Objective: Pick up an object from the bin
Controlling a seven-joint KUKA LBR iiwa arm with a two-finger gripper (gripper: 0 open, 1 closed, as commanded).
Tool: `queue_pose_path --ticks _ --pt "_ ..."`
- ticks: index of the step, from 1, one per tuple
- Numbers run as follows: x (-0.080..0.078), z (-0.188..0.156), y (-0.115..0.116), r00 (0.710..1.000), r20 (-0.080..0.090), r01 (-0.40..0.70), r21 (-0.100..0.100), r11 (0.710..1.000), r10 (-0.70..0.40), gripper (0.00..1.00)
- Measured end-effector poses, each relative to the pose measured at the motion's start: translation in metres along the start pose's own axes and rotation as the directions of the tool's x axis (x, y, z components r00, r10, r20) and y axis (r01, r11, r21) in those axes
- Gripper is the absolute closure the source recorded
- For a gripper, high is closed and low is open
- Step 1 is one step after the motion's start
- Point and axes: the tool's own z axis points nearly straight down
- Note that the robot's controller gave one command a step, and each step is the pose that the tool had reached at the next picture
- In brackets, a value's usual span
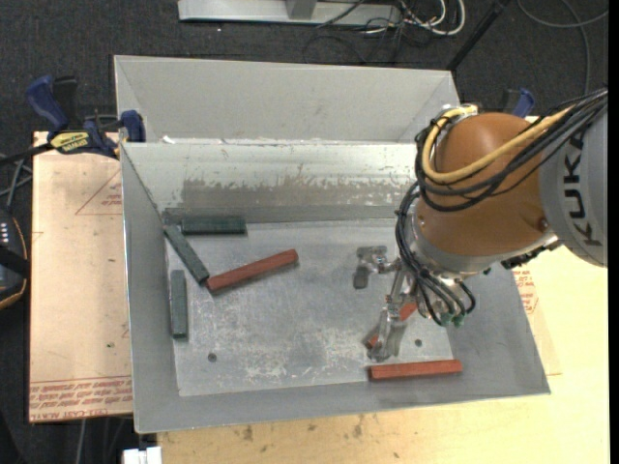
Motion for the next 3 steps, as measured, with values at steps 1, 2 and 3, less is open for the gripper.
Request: queue_pose_path --ticks 1,2,3 --pt "-0.017 0.162 -0.087 1.0 0.001 0.018 -0.001 1.0 -0.018 1.0" --pt "-0.017 0.162 -0.087 1.0 0.001 0.018 -0.001 1.0 -0.018 1.0" --pt "-0.019 0.113 -0.08 1.0 -0.004 0.029 -0.001 1.0 -0.029 1.0"
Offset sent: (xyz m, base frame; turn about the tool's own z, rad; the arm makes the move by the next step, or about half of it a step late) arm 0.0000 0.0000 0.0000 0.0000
